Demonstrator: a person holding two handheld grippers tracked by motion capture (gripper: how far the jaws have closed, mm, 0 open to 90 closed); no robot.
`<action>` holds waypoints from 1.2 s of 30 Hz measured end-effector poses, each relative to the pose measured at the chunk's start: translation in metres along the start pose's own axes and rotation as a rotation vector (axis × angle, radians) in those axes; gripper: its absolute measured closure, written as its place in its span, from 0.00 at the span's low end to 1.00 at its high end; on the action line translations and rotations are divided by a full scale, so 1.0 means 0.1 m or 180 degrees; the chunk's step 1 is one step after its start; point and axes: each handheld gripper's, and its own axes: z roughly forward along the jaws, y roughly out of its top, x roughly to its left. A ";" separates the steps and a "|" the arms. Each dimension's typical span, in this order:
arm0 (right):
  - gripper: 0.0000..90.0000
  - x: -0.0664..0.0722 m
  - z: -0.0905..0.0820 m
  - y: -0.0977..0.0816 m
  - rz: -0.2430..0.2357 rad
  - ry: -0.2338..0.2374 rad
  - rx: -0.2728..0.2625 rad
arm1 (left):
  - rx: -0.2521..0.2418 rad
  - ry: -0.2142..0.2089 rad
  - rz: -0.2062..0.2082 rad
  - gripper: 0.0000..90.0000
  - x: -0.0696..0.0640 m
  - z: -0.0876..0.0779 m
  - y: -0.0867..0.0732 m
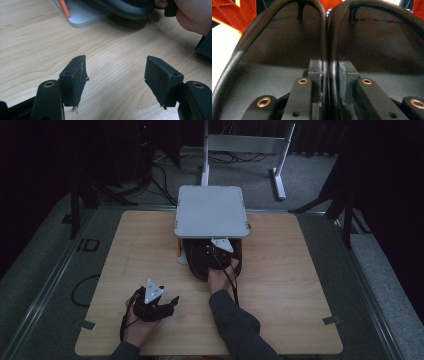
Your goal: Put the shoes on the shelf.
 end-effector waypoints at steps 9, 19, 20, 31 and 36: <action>0.83 0.06 0.02 0.07 -0.0028 -0.0098 -0.0104 | 0.0000 -0.0005 -0.0005 0.38 0.01 0.00 0.00; 0.82 0.10 0.07 0.15 0.0015 -0.0177 -0.0186 | -0.0009 -0.0002 -0.0004 0.38 0.01 -0.01 0.00; 0.82 0.10 0.08 0.15 0.0029 -0.0184 -0.0191 | -0.0010 -0.0004 -0.0006 0.38 0.01 -0.01 0.00; 0.82 0.15 0.13 0.22 0.0107 -0.0265 -0.0246 | -0.0028 0.0002 -0.0028 0.38 0.03 -0.03 0.00; 0.82 0.14 0.13 0.27 0.0098 -0.0273 -0.0276 | -0.0030 0.0005 -0.0032 0.38 0.03 -0.04 0.00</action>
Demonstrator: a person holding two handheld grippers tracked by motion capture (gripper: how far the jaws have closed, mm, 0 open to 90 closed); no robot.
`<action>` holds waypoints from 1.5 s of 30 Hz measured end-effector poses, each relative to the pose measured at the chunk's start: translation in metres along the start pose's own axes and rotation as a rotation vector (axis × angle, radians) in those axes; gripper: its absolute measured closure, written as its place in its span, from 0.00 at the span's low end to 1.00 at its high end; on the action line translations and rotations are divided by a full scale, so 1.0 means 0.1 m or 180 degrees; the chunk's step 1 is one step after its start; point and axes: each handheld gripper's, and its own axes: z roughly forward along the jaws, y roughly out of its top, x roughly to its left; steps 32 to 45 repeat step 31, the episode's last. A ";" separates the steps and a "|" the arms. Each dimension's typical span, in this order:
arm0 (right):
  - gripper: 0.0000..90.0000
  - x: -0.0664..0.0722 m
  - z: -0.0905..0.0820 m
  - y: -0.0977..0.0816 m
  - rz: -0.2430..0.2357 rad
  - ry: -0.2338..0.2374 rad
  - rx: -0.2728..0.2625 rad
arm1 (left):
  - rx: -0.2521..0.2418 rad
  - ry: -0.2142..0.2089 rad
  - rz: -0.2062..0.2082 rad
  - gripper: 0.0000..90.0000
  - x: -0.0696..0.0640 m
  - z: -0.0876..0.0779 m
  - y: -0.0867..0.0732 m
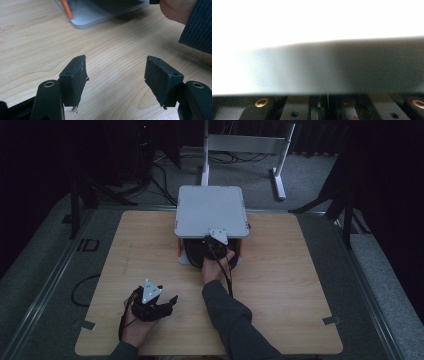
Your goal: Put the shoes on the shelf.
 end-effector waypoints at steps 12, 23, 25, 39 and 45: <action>0.60 0.03 0.08 0.04 0.0050 0.0002 -0.0079 | 0.0003 0.0002 0.0014 0.38 -0.01 -0.01 0.00; 0.48 -0.05 -0.04 0.00 0.0017 0.0042 -0.0108 | 0.0020 0.0003 0.0026 0.38 -0.02 0.02 -0.01; 0.47 -0.05 -0.06 -0.02 -0.0014 0.0045 -0.0101 | 0.0025 0.0007 0.0029 0.38 -0.02 0.02 -0.01; 0.45 -0.08 -0.14 -0.14 -0.0026 0.0070 -0.0080 | 0.0019 0.0007 0.0014 0.38 -0.02 0.02 -0.01; 0.45 -0.08 -0.14 -0.14 -0.0026 0.0070 -0.0080 | 0.0019 0.0007 0.0014 0.38 -0.02 0.02 -0.01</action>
